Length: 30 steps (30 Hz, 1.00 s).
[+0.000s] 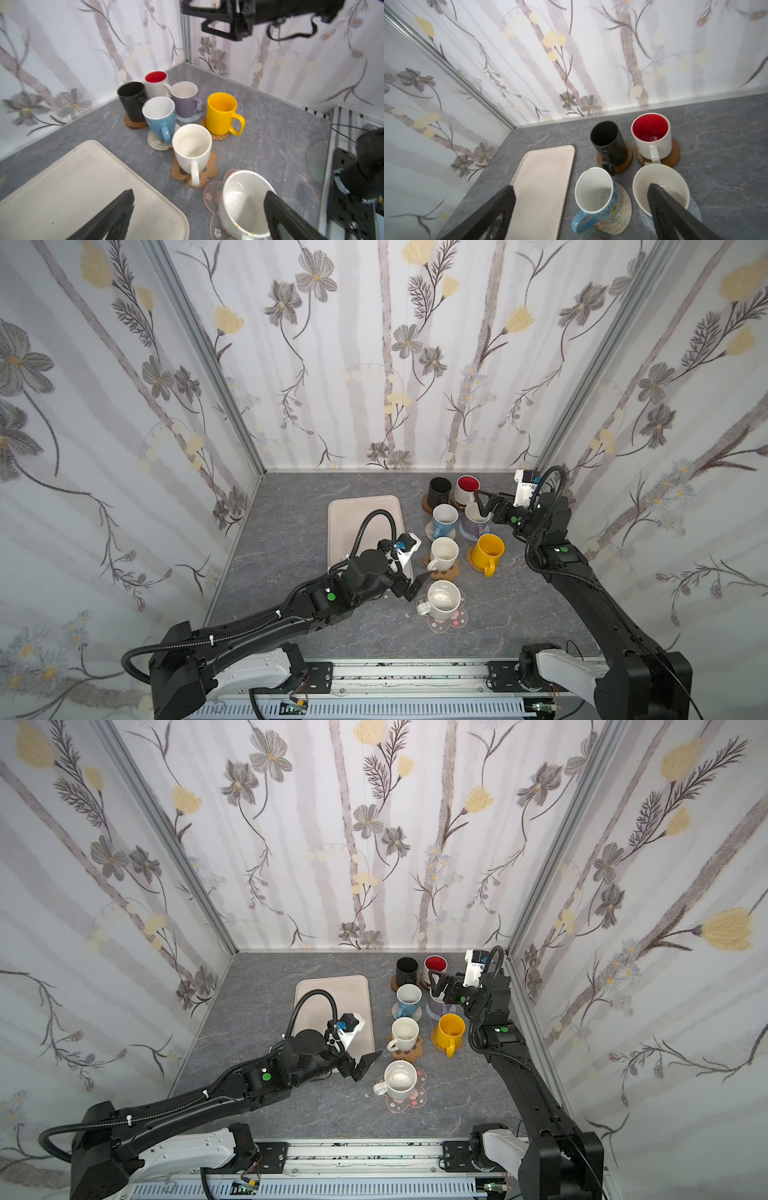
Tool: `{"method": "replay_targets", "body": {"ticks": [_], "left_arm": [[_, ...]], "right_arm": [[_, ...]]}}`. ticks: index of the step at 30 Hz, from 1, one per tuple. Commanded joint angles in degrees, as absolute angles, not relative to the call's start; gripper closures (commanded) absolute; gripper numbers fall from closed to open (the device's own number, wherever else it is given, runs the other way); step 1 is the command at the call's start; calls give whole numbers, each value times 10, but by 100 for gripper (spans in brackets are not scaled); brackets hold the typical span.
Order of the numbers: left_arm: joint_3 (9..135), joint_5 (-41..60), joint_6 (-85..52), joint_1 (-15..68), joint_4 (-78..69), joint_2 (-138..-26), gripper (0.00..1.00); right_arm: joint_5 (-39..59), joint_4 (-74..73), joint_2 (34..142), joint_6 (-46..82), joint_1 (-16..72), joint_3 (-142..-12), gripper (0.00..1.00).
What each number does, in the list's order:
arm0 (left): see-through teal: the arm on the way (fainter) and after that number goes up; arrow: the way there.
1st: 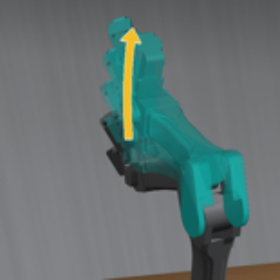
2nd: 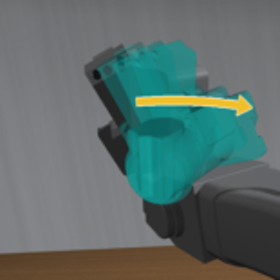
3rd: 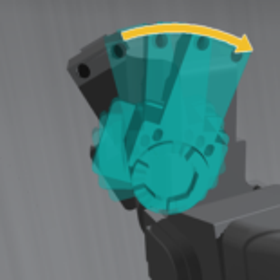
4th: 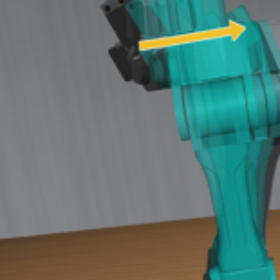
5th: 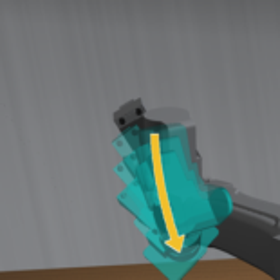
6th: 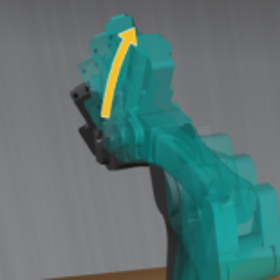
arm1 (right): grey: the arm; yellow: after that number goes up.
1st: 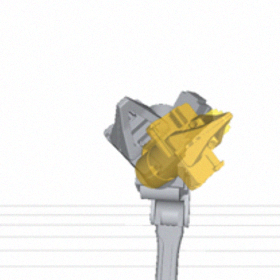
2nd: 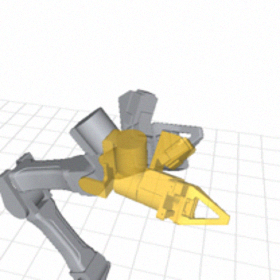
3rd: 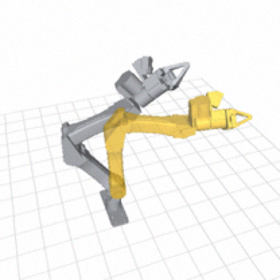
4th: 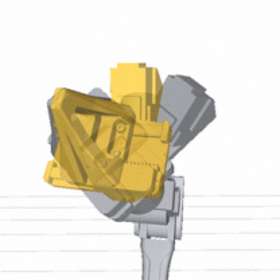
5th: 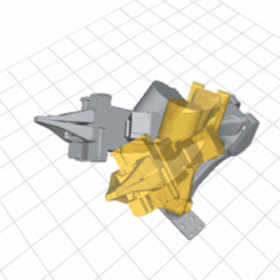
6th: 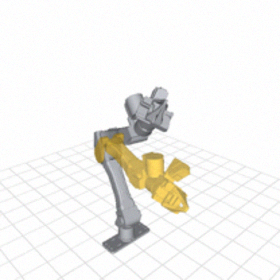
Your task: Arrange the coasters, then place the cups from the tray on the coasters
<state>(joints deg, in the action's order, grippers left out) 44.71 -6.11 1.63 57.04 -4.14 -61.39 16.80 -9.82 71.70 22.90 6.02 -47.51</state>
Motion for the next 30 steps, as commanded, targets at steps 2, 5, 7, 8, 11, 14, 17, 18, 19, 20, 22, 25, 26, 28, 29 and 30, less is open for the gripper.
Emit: {"method": "replay_targets", "body": {"ticks": [2, 5, 7, 8, 11, 14, 17, 18, 19, 20, 22, 25, 26, 28, 29, 30], "left_arm": [[481, -81, -19, 483, -24, -595, 0], [500, -68, -55, 391, -25, -602, 0], [514, -76, -71, 337, -25, -620, 0], [521, -83, -79, 311, -25, -633, 0], [534, -107, -106, 242, -25, -678, 0], [535, -121, -152, 167, -27, -726, 0], [539, -122, -151, 114, -35, -785, 0], [540, -124, -145, 101, -39, -804, 0], [542, -123, -137, 92, -43, -820, 0], [545, -125, -129, 83, -47, -837, 0], [545, -121, -114, 70, -56, -864, 0], [535, -120, -96, 59, -84, -900, 0], [526, -126, -92, 57, -101, -908, 0], [500, -129, -78, 52, -153, -915, 0], [486, -130, -73, 49, -179, -918, 0], [474, -128, -69, 45, -201, -922, 0]], "right_arm": [[38, -186, 676, 190, 44, -436, 0], [-36, -237, 651, 173, 27, -385, 0], [-70, -269, 642, 168, 8, -357, 0], [-87, -287, 638, 166, -1, -341, 0], [-130, -335, 635, 163, -28, -298, 0], [-173, -357, 641, 155, -43, -268, 0], [-203, -372, 643, 148, -47, -244, 0], [-205, -390, 645, 145, -47, -230, 0], [-205, -406, 647, 143, -47, -218, 0], [-204, -418, 650, 142, -47, -207, 0], [-201, -428, 660, 139, -47, -197, 0], [-200, -453, 685, 141, -47, -184, 0], [-199, -464, 694, 141, -47, -181, 0], [-198, -494, 712, 139, -47, -172, 0], [-192, -501, 723, 145, -51, -172, 0], [-178, -506, 733, 149, -53, -175, 0]]}}
